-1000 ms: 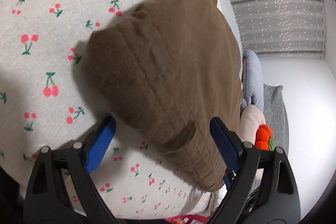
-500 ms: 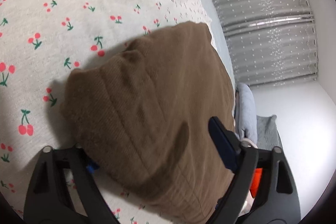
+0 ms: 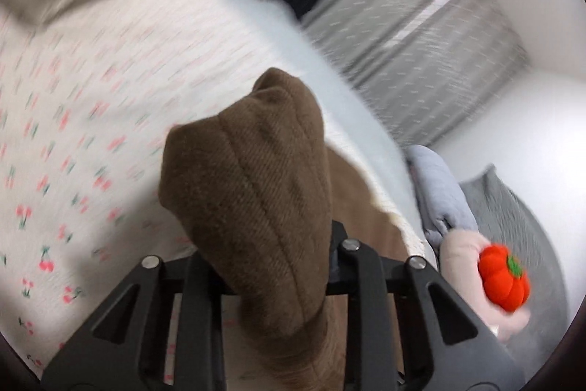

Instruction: Fold large clothes

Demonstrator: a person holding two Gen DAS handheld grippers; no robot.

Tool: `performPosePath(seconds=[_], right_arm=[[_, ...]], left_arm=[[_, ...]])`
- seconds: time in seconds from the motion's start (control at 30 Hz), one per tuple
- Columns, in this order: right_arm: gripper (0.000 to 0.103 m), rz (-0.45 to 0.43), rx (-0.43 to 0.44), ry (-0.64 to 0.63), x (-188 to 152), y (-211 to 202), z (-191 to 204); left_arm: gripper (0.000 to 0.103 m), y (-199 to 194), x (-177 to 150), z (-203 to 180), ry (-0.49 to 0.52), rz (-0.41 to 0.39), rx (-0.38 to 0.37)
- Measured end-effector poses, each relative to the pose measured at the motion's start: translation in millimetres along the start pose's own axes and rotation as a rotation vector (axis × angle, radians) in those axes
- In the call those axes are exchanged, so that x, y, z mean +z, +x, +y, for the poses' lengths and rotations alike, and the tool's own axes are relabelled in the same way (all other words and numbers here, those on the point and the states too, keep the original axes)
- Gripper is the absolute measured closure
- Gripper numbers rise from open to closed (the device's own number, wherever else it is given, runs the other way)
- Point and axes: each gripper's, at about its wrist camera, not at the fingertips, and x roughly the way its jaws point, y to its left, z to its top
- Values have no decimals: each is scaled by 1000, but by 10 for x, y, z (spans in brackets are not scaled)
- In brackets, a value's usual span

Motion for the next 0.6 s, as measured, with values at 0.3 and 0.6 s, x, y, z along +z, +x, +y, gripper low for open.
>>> performPosePath(seconds=[0.3,0.6], right_arm=[[32,74,317,163,119,-131,-401],[29,-172,394,650,20,-993,-1879]], left_arm=[[77,-104,-359,-1256,429,-62,-183],[77,263,-1375,-2123,847,174,-345]])
